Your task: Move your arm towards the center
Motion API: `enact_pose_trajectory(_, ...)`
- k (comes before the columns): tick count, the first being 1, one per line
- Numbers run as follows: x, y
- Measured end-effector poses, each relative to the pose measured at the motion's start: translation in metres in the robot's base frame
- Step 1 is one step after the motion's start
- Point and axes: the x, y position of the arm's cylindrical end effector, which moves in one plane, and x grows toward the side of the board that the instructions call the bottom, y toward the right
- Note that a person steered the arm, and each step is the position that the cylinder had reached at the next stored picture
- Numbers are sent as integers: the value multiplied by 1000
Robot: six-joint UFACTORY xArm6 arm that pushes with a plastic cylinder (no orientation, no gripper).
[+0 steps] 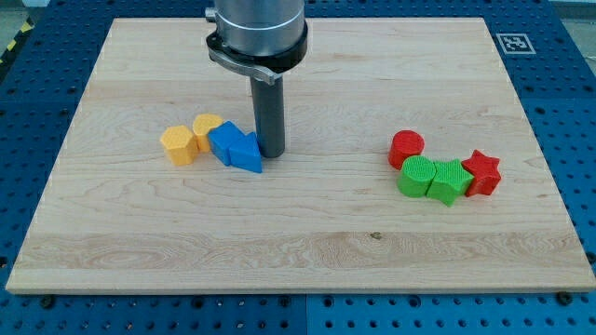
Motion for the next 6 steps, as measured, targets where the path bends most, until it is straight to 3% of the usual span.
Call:
enact_pose_trajectory(2,0,-17)
enact_pose_trajectory(4,-75,30)
enact_pose_trajectory(6,-96,56)
